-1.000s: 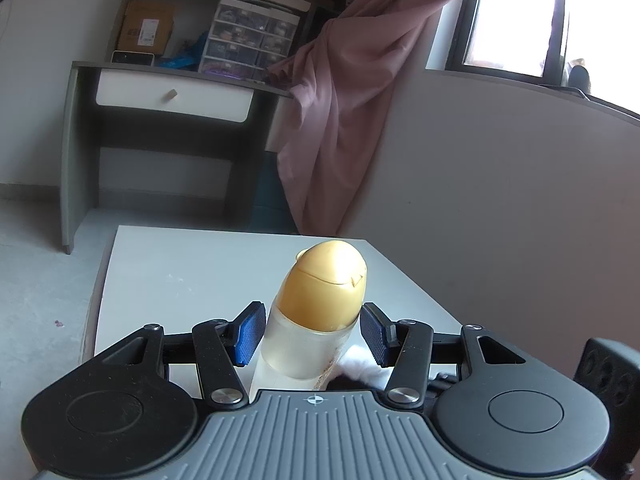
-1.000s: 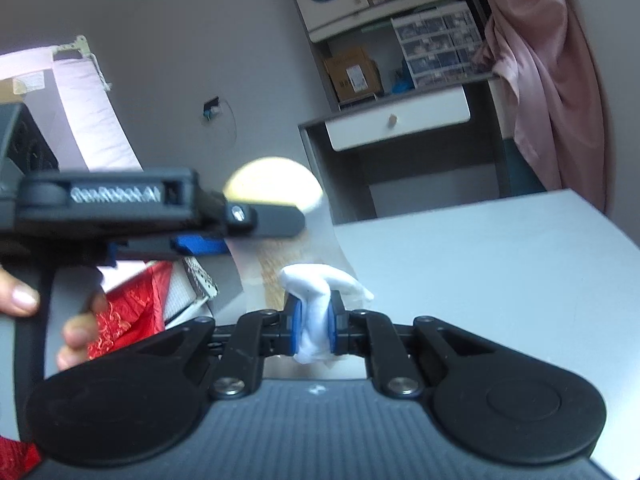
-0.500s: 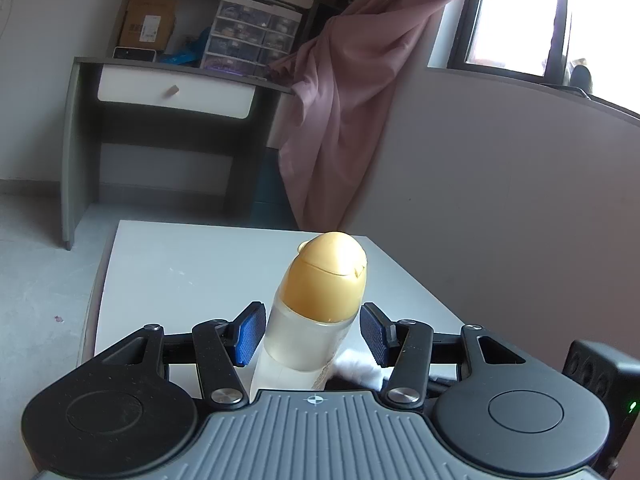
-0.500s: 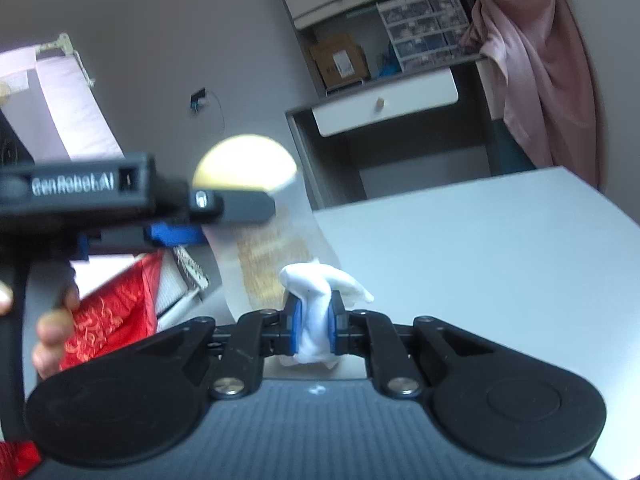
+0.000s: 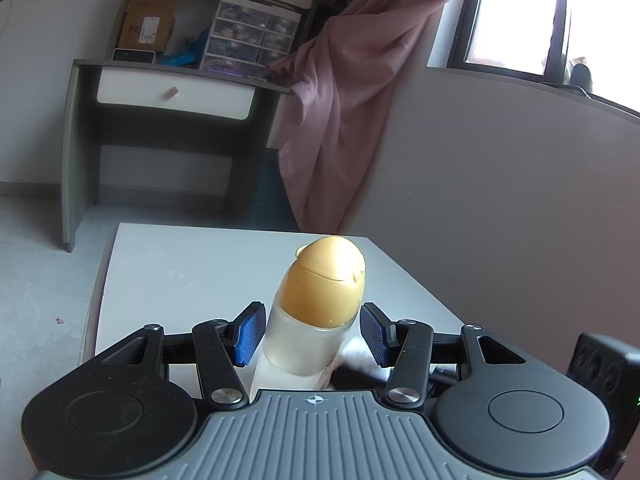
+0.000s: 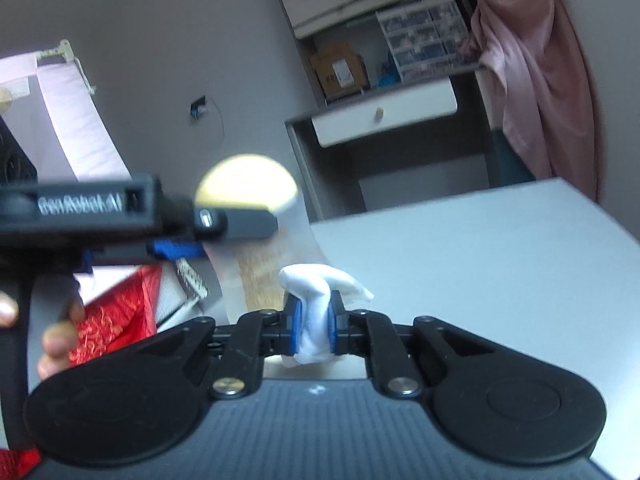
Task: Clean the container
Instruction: 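Wipe the bottle's base and lower side with the cloth, right gripper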
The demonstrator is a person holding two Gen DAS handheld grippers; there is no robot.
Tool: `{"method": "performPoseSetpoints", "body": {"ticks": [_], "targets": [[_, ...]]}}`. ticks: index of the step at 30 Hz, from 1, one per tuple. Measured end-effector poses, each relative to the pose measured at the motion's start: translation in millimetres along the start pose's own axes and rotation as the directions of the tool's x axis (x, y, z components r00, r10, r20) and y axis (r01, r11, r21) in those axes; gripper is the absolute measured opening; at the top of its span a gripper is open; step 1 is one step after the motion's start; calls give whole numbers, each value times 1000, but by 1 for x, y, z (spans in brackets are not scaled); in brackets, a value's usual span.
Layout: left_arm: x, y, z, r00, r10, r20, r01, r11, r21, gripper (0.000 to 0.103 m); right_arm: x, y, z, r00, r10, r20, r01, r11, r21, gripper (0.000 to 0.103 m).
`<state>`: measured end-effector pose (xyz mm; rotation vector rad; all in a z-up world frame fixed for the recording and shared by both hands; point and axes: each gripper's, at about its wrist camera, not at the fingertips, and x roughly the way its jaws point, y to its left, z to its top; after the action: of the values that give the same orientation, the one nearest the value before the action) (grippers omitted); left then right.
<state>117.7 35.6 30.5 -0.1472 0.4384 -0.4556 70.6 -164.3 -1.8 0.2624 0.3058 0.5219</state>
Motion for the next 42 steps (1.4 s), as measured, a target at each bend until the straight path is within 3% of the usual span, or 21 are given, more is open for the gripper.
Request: {"method": "performPoseSetpoints", "body": {"ticks": [4,10,25,36,42], "targets": [[-1,0,0,1000,-7,3,7,1000,-2,53,-6,3,12,999,-1,53,1,1000,-6,12],[-1,1,1,1000,-12,3,12,1000,-3,53,-6,-1,15,998,4,61,-4,1000,0,12],[1,-3,4,1000,-3,1,3,1000,1,53,11,-6,-11,996,10,-90,-10,1000,0,12],[-1,-2,5,1000,-9,-3,9,1000,7,53,-3,5,19,998,-22,57,25,999,-46,12],[-1,-3,4,1000,-12,-6,12,1000,12,53,0,-1,22,998,-25,58,27,999,-29,12]]}}
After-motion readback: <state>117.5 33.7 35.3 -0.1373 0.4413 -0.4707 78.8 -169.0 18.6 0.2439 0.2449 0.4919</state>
